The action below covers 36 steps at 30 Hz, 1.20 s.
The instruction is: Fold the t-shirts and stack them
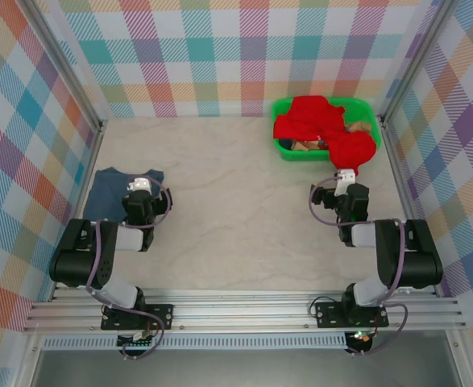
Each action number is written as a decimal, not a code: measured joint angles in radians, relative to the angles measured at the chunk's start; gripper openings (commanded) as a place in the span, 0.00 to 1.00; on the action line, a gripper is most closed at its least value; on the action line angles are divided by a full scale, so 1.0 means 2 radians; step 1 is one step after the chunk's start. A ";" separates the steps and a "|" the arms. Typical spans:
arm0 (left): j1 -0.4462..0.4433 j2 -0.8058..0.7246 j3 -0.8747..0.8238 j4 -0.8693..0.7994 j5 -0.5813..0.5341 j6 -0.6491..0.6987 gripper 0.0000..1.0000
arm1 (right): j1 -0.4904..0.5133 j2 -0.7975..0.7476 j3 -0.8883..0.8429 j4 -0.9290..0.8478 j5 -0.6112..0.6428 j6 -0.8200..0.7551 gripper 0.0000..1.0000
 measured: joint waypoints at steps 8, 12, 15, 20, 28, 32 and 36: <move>0.000 0.000 0.000 0.000 0.000 0.000 1.00 | 0.000 0.000 0.000 -0.002 0.000 0.000 1.00; 0.000 0.000 0.000 0.000 0.000 0.000 1.00 | 0.000 0.000 0.000 -0.002 0.000 0.000 1.00; 0.000 0.000 0.000 0.000 0.000 0.000 1.00 | 0.000 0.000 0.000 -0.002 0.000 0.000 1.00; 0.000 0.000 0.000 0.000 -0.003 0.000 1.00 | 0.000 0.000 -0.001 0.001 0.001 0.002 1.00; -0.052 -0.132 -0.002 -0.066 -0.069 0.011 1.00 | 0.005 -0.158 -0.035 -0.068 0.057 0.019 1.00; -0.092 -0.252 0.035 -0.138 -0.123 0.020 1.00 | 0.028 -0.291 0.062 -0.230 0.105 0.033 1.00; -0.130 -0.273 0.156 -0.212 -0.156 0.022 1.00 | 0.040 -0.281 0.310 -0.431 0.114 0.124 1.00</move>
